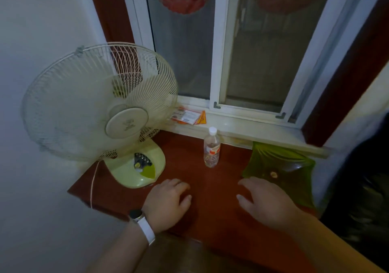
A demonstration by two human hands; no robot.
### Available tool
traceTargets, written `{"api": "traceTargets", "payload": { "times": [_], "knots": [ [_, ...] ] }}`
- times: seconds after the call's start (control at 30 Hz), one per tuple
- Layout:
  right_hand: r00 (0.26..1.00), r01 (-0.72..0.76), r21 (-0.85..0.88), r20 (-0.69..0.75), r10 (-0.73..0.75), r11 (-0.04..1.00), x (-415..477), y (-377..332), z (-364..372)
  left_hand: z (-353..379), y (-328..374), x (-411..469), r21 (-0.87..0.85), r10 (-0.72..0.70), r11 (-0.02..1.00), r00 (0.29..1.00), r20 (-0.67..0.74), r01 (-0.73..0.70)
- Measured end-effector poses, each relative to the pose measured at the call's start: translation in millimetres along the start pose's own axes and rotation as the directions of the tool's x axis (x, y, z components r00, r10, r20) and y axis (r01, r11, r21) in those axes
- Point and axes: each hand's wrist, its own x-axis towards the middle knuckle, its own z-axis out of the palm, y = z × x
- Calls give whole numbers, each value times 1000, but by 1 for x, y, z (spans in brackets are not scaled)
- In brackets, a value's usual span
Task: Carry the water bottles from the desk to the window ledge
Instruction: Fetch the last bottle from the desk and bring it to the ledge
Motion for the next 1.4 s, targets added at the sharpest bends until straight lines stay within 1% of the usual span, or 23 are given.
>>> {"api": "traceTargets", "payload": {
  "times": [0.1,0.2,0.47,0.63,0.7,0.77,0.87,1.0,1.07,1.17,1.23,1.33,1.4],
  "knots": [
    [998,-64,34,-3,64,997,21,-13,10,3,-28,24,-93,-4,996,1000,0,4],
    [992,-111,32,68,109,993,35,-19,18,10,-42,38,-174,-8,985,1000,20,11],
    [981,-170,83,110,160,982,73,-22,30,33,-62,70,-330,-47,940,993,107,80],
    [961,-255,218,164,223,942,97,-12,47,55,-68,92,-437,-114,877,970,214,200],
    [951,-290,278,194,242,916,111,-7,56,65,-68,103,-509,-167,815,954,251,277],
    [939,-326,358,227,257,875,124,-1,62,74,-66,115,-563,-239,737,924,300,374],
    [925,-376,475,251,287,796,145,10,71,91,-61,135,-613,-313,638,884,347,466],
    [906,-424,583,279,319,693,168,28,86,105,-52,165,-700,-427,445,819,382,559],
    [890,-455,623,303,340,636,178,37,95,113,-47,181,-720,-461,370,789,406,586],
    [854,-515,674,349,386,529,194,48,106,124,-41,202,-731,-462,277,754,468,623],
    [833,-544,691,373,409,477,203,53,113,130,-36,210,-742,-432,246,756,492,623],
    [806,-579,713,426,412,396,212,59,122,137,-27,218,-788,-378,238,801,464,568],
    [794,-592,733,458,401,336,216,62,125,140,-23,222,-819,-338,251,840,425,516]
  ]
}}
